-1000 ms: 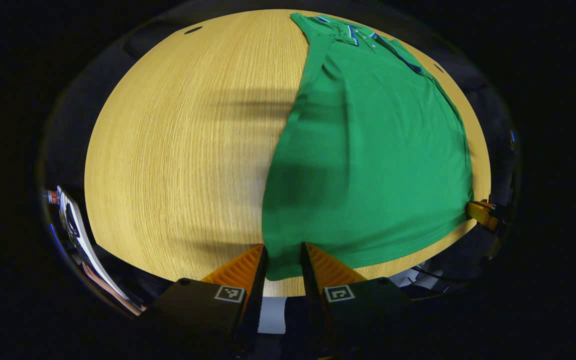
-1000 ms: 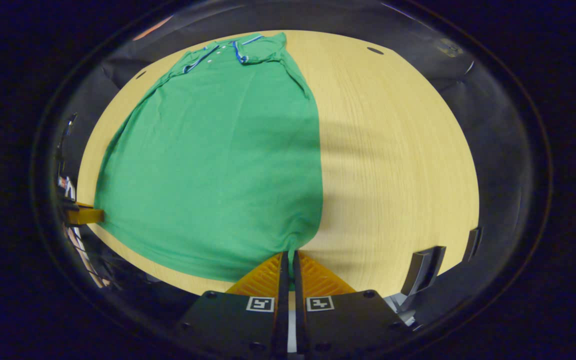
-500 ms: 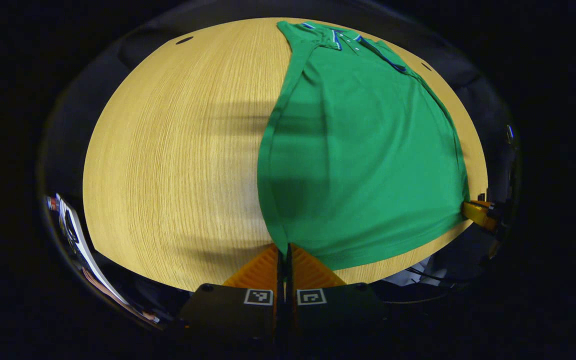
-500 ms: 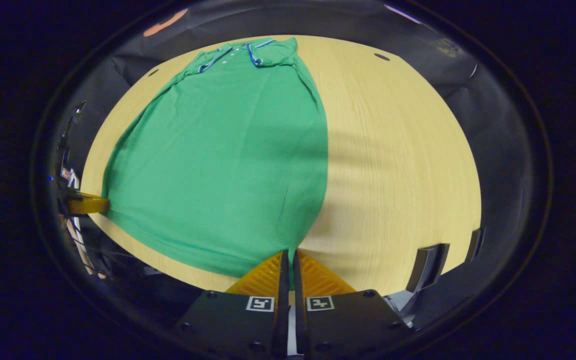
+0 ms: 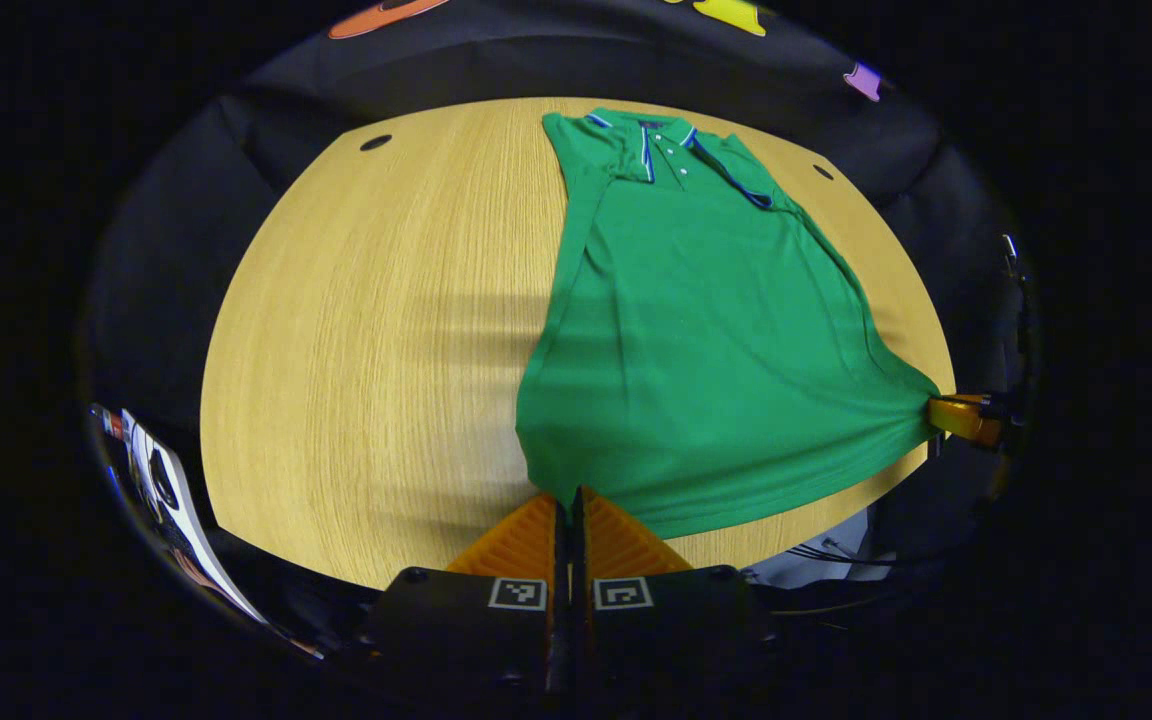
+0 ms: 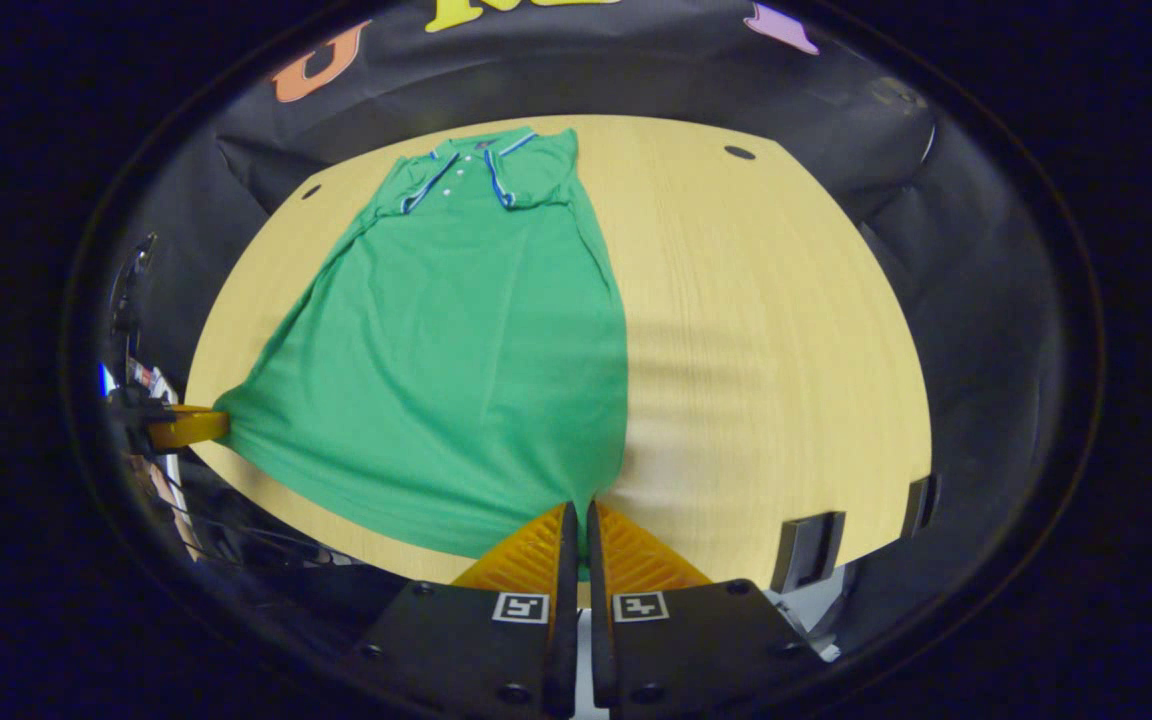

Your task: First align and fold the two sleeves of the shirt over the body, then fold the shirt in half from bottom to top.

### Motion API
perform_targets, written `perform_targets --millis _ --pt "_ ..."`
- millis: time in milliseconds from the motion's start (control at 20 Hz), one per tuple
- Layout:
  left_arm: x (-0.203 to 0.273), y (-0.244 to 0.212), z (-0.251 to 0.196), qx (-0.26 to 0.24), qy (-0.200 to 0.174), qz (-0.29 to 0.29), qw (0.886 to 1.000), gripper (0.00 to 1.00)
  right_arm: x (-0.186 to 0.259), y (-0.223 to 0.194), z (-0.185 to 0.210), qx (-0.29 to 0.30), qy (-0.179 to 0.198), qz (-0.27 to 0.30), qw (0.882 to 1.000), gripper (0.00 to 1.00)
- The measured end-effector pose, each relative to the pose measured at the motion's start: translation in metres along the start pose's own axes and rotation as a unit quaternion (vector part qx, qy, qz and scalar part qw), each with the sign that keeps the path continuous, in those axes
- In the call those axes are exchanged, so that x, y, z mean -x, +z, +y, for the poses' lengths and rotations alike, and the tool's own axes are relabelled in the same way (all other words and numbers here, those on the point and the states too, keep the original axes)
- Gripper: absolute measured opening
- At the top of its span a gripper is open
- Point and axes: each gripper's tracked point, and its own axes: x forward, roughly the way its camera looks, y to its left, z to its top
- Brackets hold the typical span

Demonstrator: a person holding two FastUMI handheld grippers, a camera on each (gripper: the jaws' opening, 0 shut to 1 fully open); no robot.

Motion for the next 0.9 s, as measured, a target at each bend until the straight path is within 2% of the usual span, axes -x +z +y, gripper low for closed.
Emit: perform_targets --millis 100,250,350,450,500,750,850,900 --pt "0.008 0.026 -0.001 0.005 -0.003 -0.023 1.000 0.03 0.008 0.023 -0.001 0.008 -0.005 -0.017 1.000 0.09" --pt "0.015 0.070 0.001 -0.001 0.002 -0.061 0.998 0.03 0.021 0.065 -0.001 0.017 -0.007 -0.040 0.999 0.08" --pt "0.017 0.102 0.002 -0.008 0.002 -0.082 0.997 0.03 0.029 0.106 -0.005 0.020 -0.021 -0.065 0.997 0.05" --pt "0.015 0.129 0.003 -0.006 0.002 -0.093 0.996 0.03 0.034 0.145 -0.007 0.017 -0.031 -0.087 0.996 0.09" --pt "0.014 0.144 0.002 -0.005 0.001 -0.099 0.995 0.03 0.035 0.166 -0.006 0.011 -0.033 -0.097 0.995 0.06" --pt "-0.002 0.231 0.005 -0.003 0.004 -0.138 0.990 0.03 0.025 0.254 -0.008 0.002 -0.055 -0.130 0.990 0.08" --pt "-0.008 0.264 0.012 -0.006 0.010 -0.150 0.989 0.03 0.014 0.283 -0.008 -0.009 -0.060 -0.138 0.989 0.05" --pt "-0.012 0.280 0.014 -0.005 0.010 -0.155 0.988 0.03 0.008 0.298 -0.009 -0.015 -0.062 -0.141 0.988 0.12"
